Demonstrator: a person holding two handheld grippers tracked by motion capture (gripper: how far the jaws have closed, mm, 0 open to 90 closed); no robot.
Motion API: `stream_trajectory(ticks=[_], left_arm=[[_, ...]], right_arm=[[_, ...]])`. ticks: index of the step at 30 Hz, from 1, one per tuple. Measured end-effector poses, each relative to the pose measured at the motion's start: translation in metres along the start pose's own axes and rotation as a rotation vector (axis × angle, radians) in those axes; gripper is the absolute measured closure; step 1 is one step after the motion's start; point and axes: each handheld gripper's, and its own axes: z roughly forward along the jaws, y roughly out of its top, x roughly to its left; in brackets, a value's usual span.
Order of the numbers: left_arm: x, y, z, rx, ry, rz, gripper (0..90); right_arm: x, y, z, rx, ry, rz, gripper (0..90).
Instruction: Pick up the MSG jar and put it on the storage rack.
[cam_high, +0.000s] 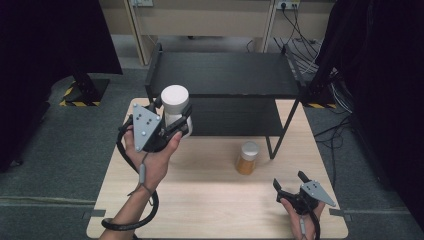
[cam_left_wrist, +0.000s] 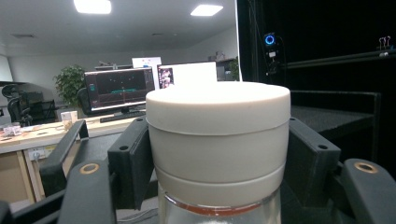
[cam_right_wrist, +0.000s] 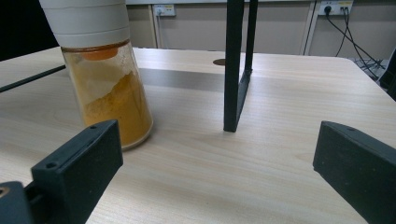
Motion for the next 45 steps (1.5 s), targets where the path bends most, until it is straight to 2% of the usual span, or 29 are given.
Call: stream_trajectory(ticks=[12, 16, 45], left_arm=[[0.004, 0.016, 0.009, 0.001, 0.007, -0.018, 33.6], [0.005, 0.021, 0.011, 0.004, 0.012, -0.006, 33.6], [0.006, 0.052, 0.029, 0.002, 0.032, 0.002, 33.6]], right_arm=[[0.000, 0.000, 0.000, 0.000, 0.001, 0.004, 1.8], [-0.001, 0.000, 0.000, 0.001, 0.001, 0.004, 1.8], [-0.001, 0.000, 0.000, 0.001, 0.004, 0.005, 1.9]])
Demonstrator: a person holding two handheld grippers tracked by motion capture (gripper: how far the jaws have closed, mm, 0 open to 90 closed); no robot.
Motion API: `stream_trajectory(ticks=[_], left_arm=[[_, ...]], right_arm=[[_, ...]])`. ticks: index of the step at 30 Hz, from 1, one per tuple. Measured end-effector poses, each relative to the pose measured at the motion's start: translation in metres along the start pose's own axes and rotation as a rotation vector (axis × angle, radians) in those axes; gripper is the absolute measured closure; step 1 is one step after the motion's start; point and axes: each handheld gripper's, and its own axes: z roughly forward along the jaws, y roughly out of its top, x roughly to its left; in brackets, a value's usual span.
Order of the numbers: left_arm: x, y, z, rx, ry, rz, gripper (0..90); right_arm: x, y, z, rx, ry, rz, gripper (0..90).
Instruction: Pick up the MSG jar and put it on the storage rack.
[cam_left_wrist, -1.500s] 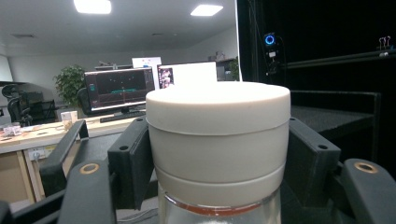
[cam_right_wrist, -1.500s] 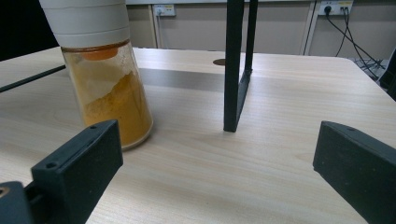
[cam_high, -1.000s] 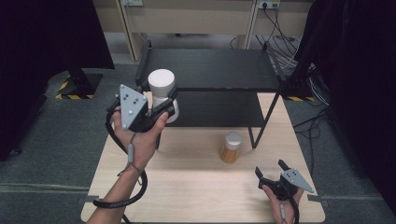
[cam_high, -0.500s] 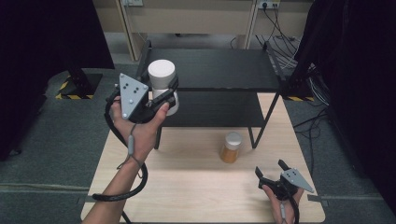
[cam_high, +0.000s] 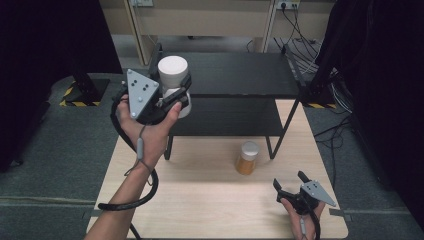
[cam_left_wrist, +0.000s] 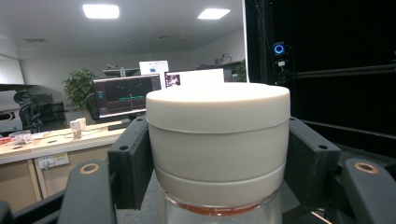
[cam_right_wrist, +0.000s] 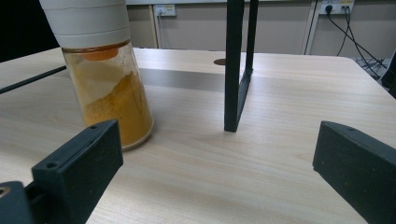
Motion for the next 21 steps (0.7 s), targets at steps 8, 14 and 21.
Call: stream_trajectory(ticks=[8, 14, 21], left_arm=[[0.002, 0.004, 0.007, 0.012, 0.018, 0.003, 33.6], [0.005, 0.010, 0.012, 0.010, 0.028, 0.003, 33.6], [0.006, 0.017, 0.019, 0.013, 0.042, 0.009, 33.6]], right_arm=[[0.000, 0.000, 0.000, -0.001, 0.001, 0.000, 1.9], [0.000, 0.000, 0.000, 0.000, 0.001, -0.003, 1.9], [0.000, 0.000, 0.000, -0.002, 0.001, -0.004, 2.0]])
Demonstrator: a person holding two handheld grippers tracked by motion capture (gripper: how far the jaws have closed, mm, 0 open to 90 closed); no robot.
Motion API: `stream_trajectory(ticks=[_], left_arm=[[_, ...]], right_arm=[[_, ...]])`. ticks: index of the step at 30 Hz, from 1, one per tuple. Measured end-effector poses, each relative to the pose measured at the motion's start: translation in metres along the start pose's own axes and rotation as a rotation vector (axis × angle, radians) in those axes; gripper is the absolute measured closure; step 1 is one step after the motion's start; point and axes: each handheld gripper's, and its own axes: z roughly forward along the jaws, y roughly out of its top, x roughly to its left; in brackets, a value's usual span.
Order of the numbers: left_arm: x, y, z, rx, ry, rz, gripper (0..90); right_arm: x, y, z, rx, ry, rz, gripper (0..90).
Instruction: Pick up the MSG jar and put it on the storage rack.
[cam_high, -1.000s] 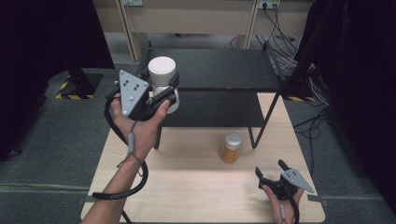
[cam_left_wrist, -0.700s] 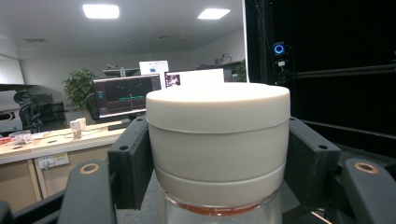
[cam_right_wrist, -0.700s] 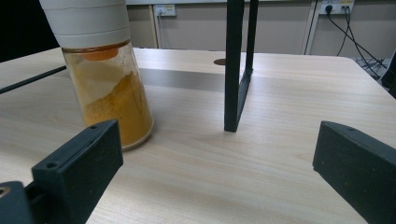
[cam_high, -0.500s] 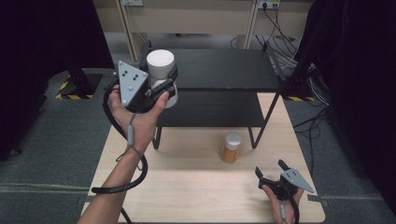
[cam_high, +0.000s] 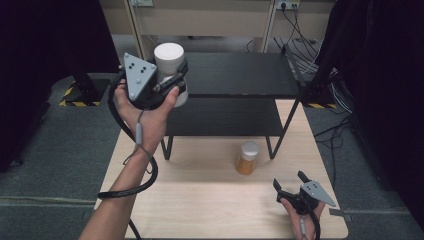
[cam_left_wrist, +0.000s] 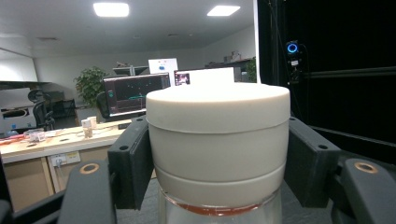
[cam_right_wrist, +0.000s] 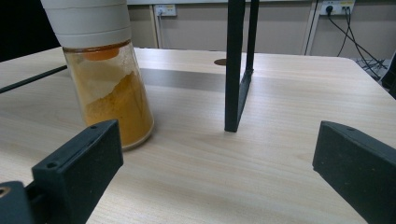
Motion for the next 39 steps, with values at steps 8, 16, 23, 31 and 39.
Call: stream_trajectory(ticks=[8, 16, 23, 31, 39], left_arm=[[0.000, 0.005, 0.007, 0.007, 0.007, 0.002, 33.6], [0.000, 0.008, 0.014, 0.024, 0.018, 0.010, 33.6], [0.001, 0.010, 0.020, 0.034, 0.025, 0.006, 33.6], [0.002, 0.009, 0.025, 0.045, 0.038, 0.001, 33.6], [0.002, 0.007, 0.035, 0.066, 0.049, 0.003, 33.6]], right_arm=[[0.000, 0.000, 0.000, 0.002, 0.001, -0.002, 2.0], [0.000, 0.000, 0.000, 0.001, 0.002, -0.002, 2.0], [0.000, 0.000, 0.000, 0.000, 0.002, -0.005, 2.0], [0.000, 0.000, 0.000, 0.001, 0.003, -0.007, 2.0], [0.000, 0.000, 0.000, 0.001, 0.005, -0.007, 2.0]])
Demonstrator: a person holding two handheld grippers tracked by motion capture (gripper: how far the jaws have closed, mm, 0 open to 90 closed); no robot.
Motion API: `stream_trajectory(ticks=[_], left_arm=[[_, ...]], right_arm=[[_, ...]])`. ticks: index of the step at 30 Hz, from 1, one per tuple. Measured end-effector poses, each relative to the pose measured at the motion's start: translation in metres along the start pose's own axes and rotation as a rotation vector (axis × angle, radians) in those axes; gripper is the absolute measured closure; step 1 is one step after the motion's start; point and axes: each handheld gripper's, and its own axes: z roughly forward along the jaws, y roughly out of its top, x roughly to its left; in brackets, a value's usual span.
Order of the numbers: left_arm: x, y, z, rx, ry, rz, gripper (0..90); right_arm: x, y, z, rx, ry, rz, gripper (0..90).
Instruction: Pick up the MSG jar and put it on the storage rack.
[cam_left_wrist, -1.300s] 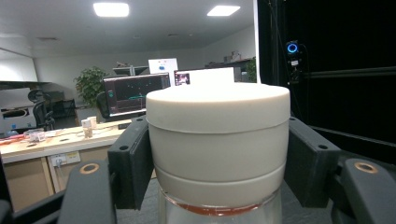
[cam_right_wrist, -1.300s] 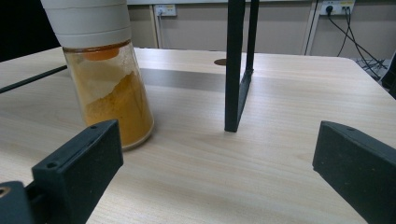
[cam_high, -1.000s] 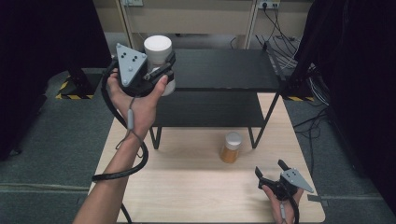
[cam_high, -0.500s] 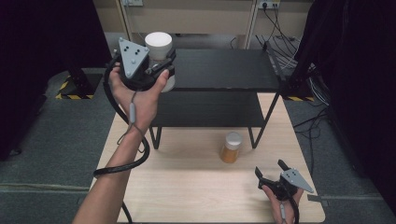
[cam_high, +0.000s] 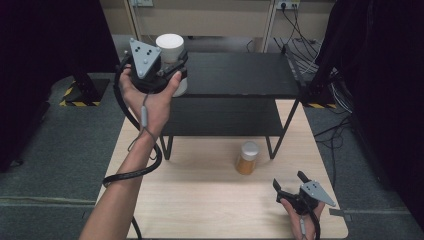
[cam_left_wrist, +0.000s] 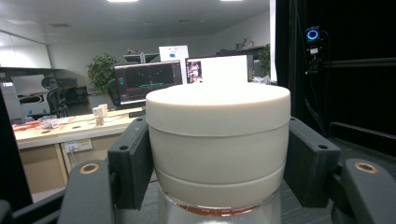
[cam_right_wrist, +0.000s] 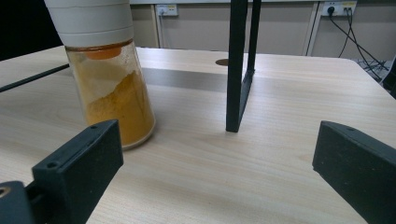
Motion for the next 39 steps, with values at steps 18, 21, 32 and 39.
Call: stream_trajectory(ticks=[18, 21, 32, 39], left_arm=[[0.000, -0.010, 0.015, 0.006, 0.002, -0.013, 33.4], [0.007, -0.013, 0.014, -0.002, -0.013, -0.040, 33.3], [0.016, -0.020, 0.014, -0.028, -0.046, -0.082, 32.8], [0.016, -0.026, 0.011, -0.070, -0.036, -0.083, 26.7]], right_arm=[[0.000, 0.001, 0.000, 0.004, 0.004, -0.007, 2.1], [0.000, 0.001, 0.000, 0.004, 0.004, -0.009, 2.1], [0.000, 0.001, 0.001, 0.004, 0.006, -0.009, 2.1], [0.000, 0.000, 0.000, 0.003, 0.006, -0.012, 2.1]])
